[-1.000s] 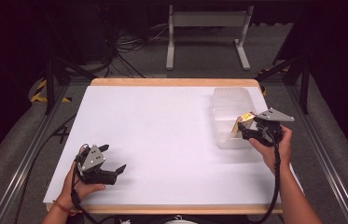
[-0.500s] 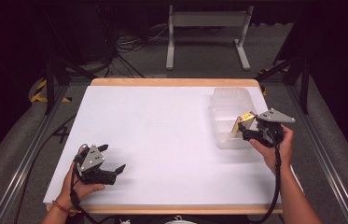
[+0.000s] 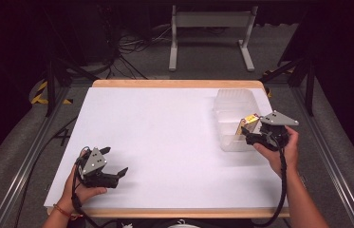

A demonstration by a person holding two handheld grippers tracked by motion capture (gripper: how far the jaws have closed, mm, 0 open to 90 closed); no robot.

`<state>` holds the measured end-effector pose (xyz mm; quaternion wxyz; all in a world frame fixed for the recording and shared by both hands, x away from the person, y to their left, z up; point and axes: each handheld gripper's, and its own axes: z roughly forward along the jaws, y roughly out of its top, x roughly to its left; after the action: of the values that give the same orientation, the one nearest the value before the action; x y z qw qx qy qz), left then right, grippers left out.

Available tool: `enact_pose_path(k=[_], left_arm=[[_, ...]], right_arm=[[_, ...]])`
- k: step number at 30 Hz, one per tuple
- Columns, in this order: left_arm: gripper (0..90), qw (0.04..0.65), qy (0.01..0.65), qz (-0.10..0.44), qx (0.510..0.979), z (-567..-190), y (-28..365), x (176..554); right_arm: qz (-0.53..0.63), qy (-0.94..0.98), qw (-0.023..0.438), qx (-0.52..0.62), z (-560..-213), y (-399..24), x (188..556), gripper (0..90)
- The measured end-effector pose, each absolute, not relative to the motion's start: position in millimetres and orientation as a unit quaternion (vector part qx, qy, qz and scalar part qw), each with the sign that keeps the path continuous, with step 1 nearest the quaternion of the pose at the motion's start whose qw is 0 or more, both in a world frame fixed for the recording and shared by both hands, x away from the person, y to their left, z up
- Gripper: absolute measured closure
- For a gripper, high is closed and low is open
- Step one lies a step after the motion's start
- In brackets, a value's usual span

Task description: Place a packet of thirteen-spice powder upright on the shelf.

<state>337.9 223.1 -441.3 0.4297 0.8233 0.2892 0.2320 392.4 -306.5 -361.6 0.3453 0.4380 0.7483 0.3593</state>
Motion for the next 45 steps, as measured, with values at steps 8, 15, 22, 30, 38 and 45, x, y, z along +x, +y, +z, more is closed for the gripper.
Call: enact_pose_path(k=[8,15,22,30,38,45], left_arm=[[6.1,0.43,0.289,0.231,0.823,-441.6,222.4,338.2],[6.2,0.43,0.289,0.229,0.824,-441.7,220.8,338.2],[6.2,0.429,0.289,0.229,0.825,-441.7,220.6,338.2],[6.1,0.429,0.288,0.229,0.825,-441.9,220.7,338.3],[6.2,0.428,0.287,0.23,0.826,-441.5,221.2,338.0],[6.1,0.428,0.288,0.23,0.826,-441.4,221.4,337.7]], right_arm=[[0.349,0.753,0.347,0.436,-358.6,-306.6,388.5,23.4],[0.351,0.755,0.345,0.433,-356.2,-310.8,380.0,23.4],[0.35,0.762,0.346,0.42,-354.4,-307.5,372.0,23.3],[0.343,0.777,0.348,0.398,-355.0,-303.1,360.7,22.5],[0.336,0.788,0.347,0.382,-359.2,-300.8,350.6,21.4],[0.33,0.797,0.347,0.369,-365.1,-299.5,342.4,19.7]])
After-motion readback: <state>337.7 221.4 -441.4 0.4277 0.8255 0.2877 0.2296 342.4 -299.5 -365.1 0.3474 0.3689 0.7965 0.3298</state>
